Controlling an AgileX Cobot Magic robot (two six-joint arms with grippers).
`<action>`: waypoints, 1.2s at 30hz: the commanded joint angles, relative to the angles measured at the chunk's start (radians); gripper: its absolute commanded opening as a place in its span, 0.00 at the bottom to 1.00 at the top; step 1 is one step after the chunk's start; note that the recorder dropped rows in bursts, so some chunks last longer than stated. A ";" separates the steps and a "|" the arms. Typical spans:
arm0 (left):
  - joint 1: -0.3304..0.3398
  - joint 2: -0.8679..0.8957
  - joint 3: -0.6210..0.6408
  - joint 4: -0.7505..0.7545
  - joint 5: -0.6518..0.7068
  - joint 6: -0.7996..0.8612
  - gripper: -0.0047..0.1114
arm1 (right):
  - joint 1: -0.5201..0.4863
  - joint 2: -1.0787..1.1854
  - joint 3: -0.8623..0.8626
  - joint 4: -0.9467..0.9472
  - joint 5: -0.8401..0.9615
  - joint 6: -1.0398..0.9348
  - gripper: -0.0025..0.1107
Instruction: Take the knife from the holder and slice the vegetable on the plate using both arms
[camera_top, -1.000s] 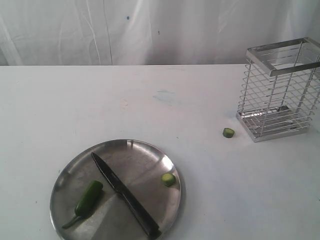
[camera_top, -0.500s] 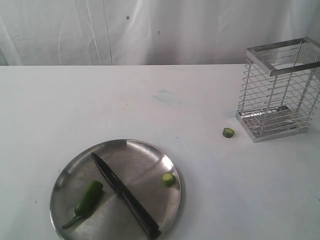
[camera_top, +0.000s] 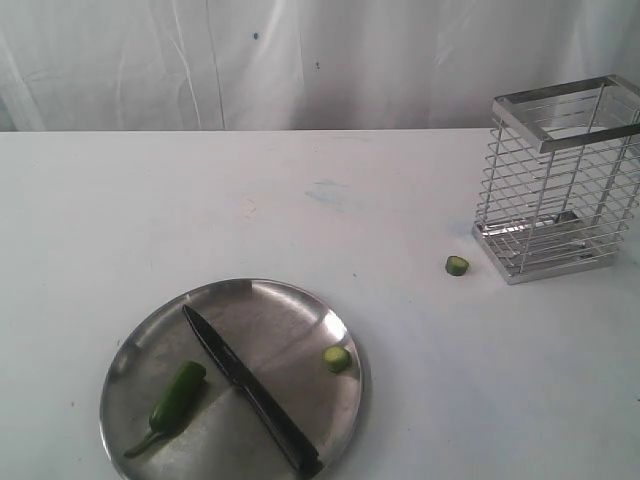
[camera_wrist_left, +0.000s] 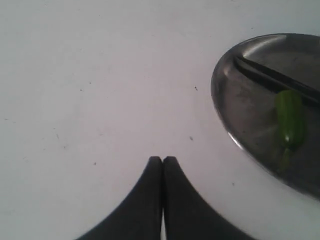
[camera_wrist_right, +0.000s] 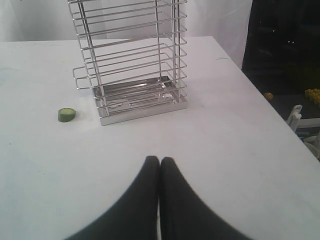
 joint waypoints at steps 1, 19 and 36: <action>-0.008 -0.005 0.006 0.119 0.016 0.004 0.04 | 0.003 -0.005 -0.002 0.000 -0.001 0.000 0.02; -0.010 -0.005 0.006 0.118 -0.002 0.075 0.04 | 0.003 -0.005 -0.002 0.000 -0.001 0.000 0.02; -0.010 -0.005 0.006 0.121 -0.007 0.075 0.04 | 0.003 -0.005 -0.002 0.000 -0.001 0.000 0.02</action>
